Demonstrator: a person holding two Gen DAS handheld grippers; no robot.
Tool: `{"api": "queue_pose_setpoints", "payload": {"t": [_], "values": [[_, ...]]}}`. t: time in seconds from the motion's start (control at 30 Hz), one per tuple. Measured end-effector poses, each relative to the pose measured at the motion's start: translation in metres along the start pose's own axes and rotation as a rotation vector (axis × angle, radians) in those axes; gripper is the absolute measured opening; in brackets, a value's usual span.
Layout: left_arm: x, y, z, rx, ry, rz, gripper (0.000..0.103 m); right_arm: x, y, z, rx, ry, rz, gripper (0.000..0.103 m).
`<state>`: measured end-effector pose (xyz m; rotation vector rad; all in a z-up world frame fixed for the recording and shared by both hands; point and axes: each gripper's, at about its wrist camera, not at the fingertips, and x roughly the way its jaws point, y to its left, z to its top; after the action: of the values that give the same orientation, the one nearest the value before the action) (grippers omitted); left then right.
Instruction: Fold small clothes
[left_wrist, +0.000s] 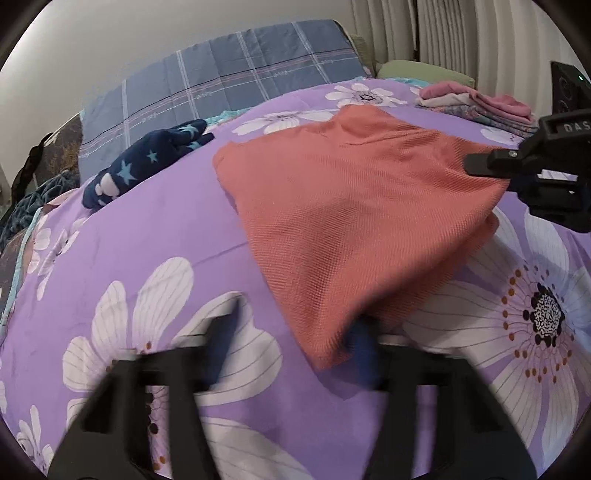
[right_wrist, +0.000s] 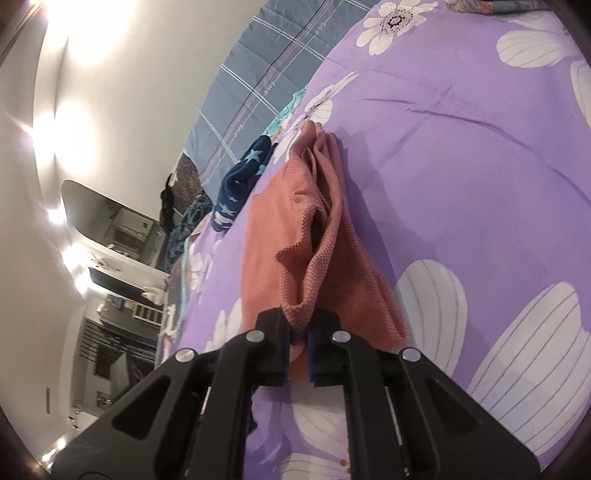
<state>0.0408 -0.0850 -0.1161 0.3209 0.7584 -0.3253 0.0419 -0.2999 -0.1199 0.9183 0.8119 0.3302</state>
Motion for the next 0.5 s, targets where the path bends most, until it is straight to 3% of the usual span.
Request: {"api": "queue_pose_setpoints", "payload": {"t": [0.07,0.2,0.27,0.37,0.4,0.5], "values": [[-0.004,0.009,-0.002,-0.034,0.012,-0.021,0.02,0.001,-0.005,-0.002,0.026,0.025,0.014,0.006],[-0.009,0.009,-0.009,0.007,0.019,-0.04,0.016,0.003,-0.022,-0.008,0.022,0.031,-0.111,0.006],[-0.005,0.002,-0.014,0.038,0.039,-0.035,0.016,0.005,-0.028,-0.011,0.018,0.039,-0.132,0.007],[-0.008,0.002,-0.016,0.049,0.046,-0.058,0.015,-0.005,-0.017,-0.013,-0.065,0.012,-0.194,0.01],[-0.012,0.004,-0.016,0.047,0.043,-0.085,0.015,-0.011,-0.01,-0.013,-0.112,-0.023,-0.229,0.014],[-0.034,0.013,-0.009,0.018,0.026,-0.245,0.015,-0.026,0.015,-0.014,-0.236,-0.123,-0.287,0.014]]}}
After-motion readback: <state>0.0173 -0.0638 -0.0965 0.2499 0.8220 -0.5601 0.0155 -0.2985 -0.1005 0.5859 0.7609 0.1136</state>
